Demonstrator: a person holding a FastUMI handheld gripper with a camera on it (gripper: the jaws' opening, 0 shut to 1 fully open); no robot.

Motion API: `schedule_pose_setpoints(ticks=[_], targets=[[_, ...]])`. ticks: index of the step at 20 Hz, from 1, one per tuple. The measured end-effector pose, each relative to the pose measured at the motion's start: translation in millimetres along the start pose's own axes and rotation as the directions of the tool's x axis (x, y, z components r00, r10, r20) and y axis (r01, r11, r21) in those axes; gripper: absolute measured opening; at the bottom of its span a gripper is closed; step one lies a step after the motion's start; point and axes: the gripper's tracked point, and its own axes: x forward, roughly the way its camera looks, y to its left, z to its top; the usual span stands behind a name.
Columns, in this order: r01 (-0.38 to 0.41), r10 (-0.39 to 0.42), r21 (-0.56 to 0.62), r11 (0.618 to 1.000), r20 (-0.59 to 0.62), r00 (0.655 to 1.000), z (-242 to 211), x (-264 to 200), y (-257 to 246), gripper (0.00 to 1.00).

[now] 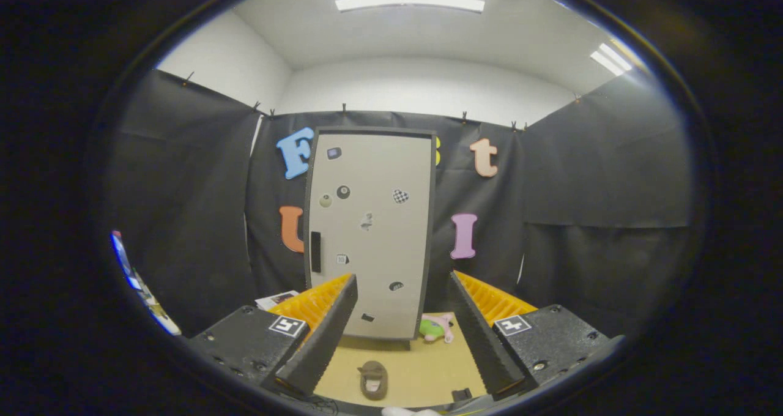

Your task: Open the shoe cabinet door, grab the shoes and put them into the shoe cabinet, then close the shoe cabinet door.

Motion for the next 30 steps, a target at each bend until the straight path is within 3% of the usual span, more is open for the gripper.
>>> schedule_pose_setpoints(ticks=[9, 15, 25, 30], targets=[[-0.004, 0.004, 0.012, 1.0, -0.026, 1.0, -10, 6, 11, 0.97], [-0.011, 0.012, 0.026, 1.0, -0.034, 0.999, -19, 37, 39, 0.97], [-0.139, 0.143, 0.045, 0.989, -0.08, 0.987, -55, 164, 144, 0.97], [-0.159, 0.167, 0.087, 0.983, -0.087, 0.982, -64, 242, 177, 0.97]])
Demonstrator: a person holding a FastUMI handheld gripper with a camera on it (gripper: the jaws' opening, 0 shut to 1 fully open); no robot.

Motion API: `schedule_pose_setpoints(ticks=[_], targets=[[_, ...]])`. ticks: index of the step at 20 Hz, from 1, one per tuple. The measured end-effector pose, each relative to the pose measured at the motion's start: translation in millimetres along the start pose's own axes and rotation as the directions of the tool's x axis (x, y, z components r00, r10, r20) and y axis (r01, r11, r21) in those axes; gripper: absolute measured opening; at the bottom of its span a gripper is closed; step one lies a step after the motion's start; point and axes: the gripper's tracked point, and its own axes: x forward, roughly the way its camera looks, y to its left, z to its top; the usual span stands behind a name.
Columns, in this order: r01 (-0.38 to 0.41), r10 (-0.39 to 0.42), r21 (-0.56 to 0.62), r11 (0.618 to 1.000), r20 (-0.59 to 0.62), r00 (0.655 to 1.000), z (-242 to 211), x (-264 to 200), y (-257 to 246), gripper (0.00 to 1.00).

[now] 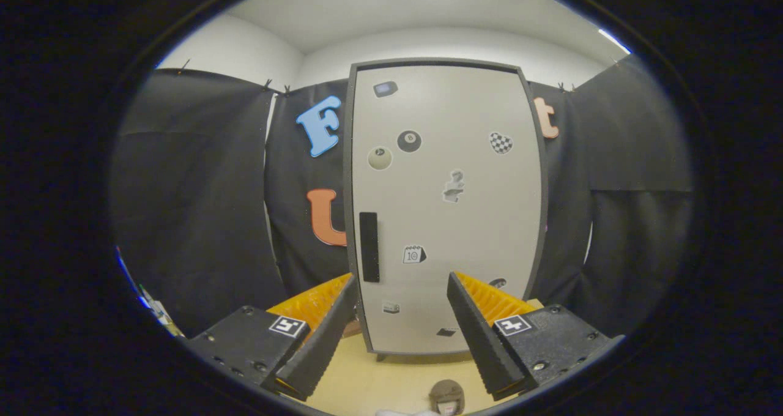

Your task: Open the shoe cabinet door, grab the shoes and put them into the shoe cabinet, then close the shoe cabinet door.

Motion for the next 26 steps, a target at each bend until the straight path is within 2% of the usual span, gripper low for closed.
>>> schedule_pose_setpoints(ticks=[6, 10, 15, 16, 18, 21, 26], targets=[[-0.048, 0.048, -0.002, 0.999, -0.029, 0.998, -6, 98, 25, 0.97], [-0.056, 0.057, 0.011, 0.998, -0.047, 0.997, -13, 138, 38, 0.94], [-0.059, 0.063, 0.056, 0.997, -0.082, 0.995, -25, 166, 46, 0.78], [-0.046, 0.052, 0.069, 0.997, -0.092, 0.994, -26, 169, 45, 0.68], [-0.054, 0.063, 0.104, 0.993, -0.086, 0.994, -29, 173, 49, 0.58], [-0.048, 0.055, 0.094, 0.994, -0.079, 0.995, -28, 173, 47, 0.42], [-0.084, 0.088, 0.052, 0.995, -0.091, 0.992, -30, 168, 45, 0.34]])
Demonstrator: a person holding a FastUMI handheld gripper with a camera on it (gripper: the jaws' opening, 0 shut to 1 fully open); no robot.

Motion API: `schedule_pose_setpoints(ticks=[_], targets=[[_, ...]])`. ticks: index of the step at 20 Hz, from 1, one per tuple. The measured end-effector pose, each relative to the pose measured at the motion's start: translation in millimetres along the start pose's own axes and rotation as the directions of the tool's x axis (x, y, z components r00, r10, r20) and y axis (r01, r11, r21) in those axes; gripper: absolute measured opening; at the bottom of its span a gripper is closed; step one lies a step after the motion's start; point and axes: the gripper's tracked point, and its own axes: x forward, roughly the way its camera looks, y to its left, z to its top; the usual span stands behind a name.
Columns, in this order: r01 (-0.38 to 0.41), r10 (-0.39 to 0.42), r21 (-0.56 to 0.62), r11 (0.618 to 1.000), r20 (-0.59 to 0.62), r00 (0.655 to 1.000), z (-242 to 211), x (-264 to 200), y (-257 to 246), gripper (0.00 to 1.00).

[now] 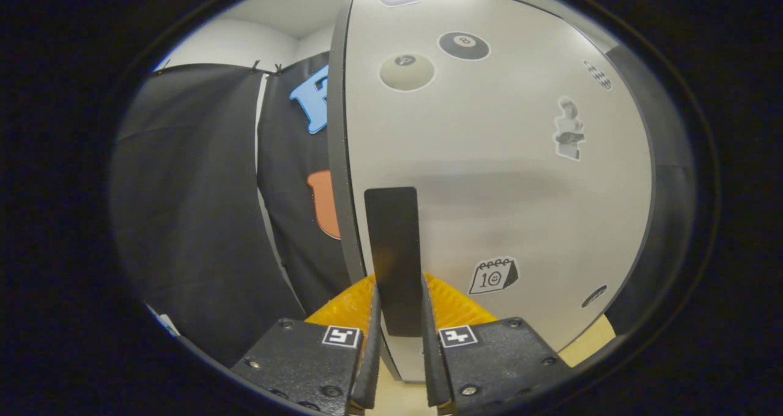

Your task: Open the shoe cabinet door, grab the shoes and put them into the shoe cabinet, then close the shoe cabinet door.

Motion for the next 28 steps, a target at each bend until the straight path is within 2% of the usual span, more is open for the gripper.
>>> schedule_pose_setpoints(ticks=[4, 13, 21, 25, 28], targets=[[-0.034, 0.034, -0.011, 0.999, -0.012, 0.999, -2, -13, 0, 0.31], [-0.122, 0.122, -0.022, 0.992, -0.016, 0.992, -10, -79, -13, 0.29], [-0.044, 0.044, -0.033, 0.998, -0.009, 0.999, -13, -124, -45, 0.27], [0.027, -0.027, -0.007, 1.0, 0.005, 1.0, -14, -141, -63, 0.24], [0.058, -0.058, -0.004, 0.998, 0.009, 0.998, -12, -147, -76, 0.18]])
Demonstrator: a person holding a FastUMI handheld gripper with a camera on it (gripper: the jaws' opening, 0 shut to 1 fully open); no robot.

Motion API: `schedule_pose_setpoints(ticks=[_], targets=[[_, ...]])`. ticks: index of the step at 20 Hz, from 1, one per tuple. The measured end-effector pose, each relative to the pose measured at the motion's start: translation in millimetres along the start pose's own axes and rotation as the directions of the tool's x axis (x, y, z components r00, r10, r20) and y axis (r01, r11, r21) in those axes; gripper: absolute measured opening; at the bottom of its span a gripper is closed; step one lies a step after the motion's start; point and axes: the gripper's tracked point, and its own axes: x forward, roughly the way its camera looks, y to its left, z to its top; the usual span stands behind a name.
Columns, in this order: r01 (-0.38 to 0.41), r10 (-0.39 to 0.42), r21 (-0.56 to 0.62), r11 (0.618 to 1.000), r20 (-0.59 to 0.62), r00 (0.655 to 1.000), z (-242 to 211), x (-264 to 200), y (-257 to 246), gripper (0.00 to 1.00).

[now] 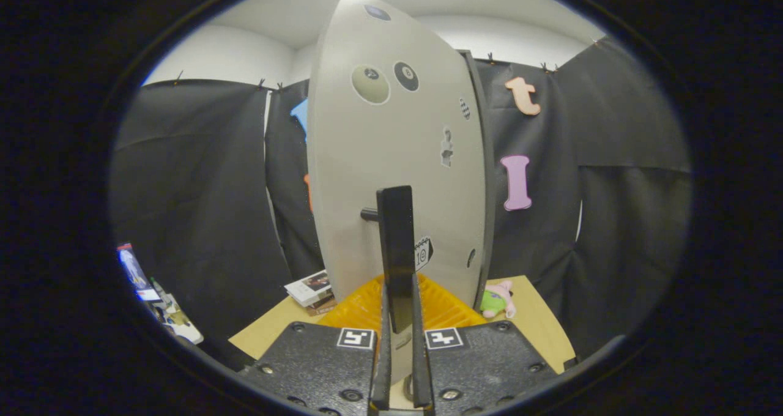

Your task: Open the shoe cabinet door, grab the shoes and put them into the shoe cabinet, then close the shoe cabinet door.

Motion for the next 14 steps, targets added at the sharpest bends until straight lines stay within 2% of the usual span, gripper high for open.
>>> schedule_pose_setpoints(ticks=[10, 14], targets=[[0.05, -0.05, 0.023, 0.998, -0.014, 0.999, 1, -20, -36, 0.08], [0.106, -0.106, 0.025, 0.994, -0.005, 0.994, 2, -25, -54, 0.06]])
